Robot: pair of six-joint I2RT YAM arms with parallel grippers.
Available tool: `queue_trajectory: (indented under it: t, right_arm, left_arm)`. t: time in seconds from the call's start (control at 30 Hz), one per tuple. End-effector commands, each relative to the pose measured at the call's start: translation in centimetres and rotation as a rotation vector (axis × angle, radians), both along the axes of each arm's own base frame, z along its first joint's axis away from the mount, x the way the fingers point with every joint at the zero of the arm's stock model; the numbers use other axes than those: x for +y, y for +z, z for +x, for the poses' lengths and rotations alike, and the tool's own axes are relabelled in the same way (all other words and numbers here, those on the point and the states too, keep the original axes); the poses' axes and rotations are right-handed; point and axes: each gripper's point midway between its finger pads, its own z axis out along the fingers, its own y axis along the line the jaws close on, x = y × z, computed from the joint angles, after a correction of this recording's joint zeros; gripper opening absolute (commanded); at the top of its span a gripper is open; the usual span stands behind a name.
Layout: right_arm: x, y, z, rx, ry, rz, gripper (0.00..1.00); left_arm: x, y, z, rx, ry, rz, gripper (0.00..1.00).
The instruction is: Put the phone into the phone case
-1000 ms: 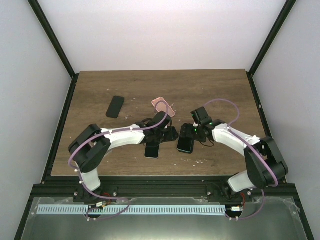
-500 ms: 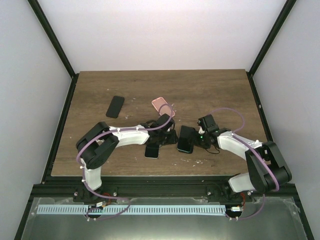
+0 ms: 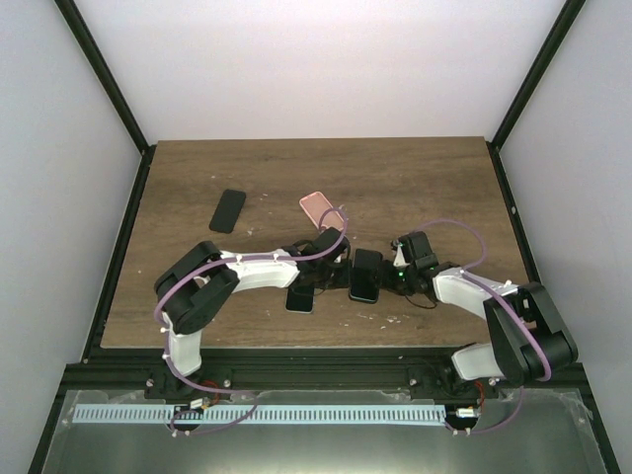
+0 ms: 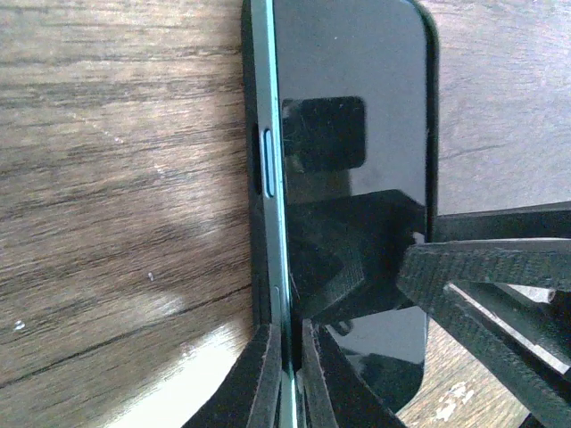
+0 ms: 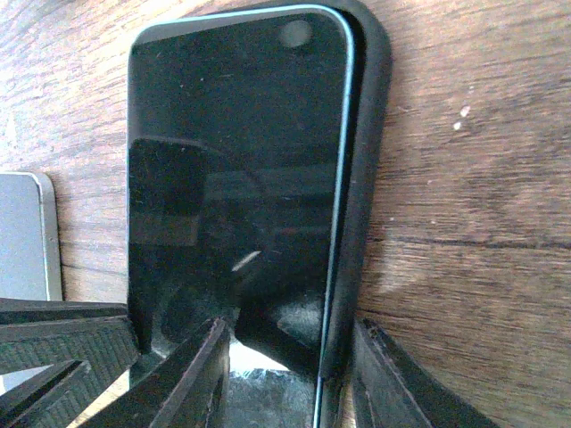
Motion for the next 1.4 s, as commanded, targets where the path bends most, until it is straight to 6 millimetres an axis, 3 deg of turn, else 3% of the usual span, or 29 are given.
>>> queue_trajectory:
  t: [0.0, 0.3, 0.53, 0.67, 0.83, 1.03, 1.37]
  right_arm:
    - [1.8, 1.2, -0.2, -0.021, 0.047, 0.106, 0.37]
    - [1.5, 1.7, -0.2, -0.059, 0.033, 0.111, 0.35]
    - [2.6, 2.3, -0.5, -0.113, 0.104, 0.186, 0.35]
    - [1.9, 3.1, -0.2, -0.166, 0.085, 0.169, 0.35]
    - [-0.4, 2.6, 0.8, -0.166, -0.003, 0.053, 0.38]
    - [-1.6, 0.9, 1.1, -0.105, -0.059, 0.02, 0.4]
    - [0.6, 0.5, 1.1, -0.088, -0.022, 0.155, 0.43]
  left_arm:
    - [-1.5, 0.4, -0.8, 0.006, -0.042, -0.024, 0.09]
    - [-1.1, 0.5, -0.9, 0.012, -0.029, -0.018, 0.11]
    - [-0.5, -0.3, -1.8, 0.048, -0.021, -0.017, 0.14]
    - [-0.4, 1.1, -2.1, 0.042, -0.015, -0.065, 0.17]
    - [0.4, 1.8, -0.4, 0.015, 0.025, -0.052, 0.24]
    - [1.0, 1.6, 2.3, -0.026, 0.045, -0.006, 0.29]
    - [0.3, -0.1, 2.6, -0.021, -0.014, 0.022, 0.23]
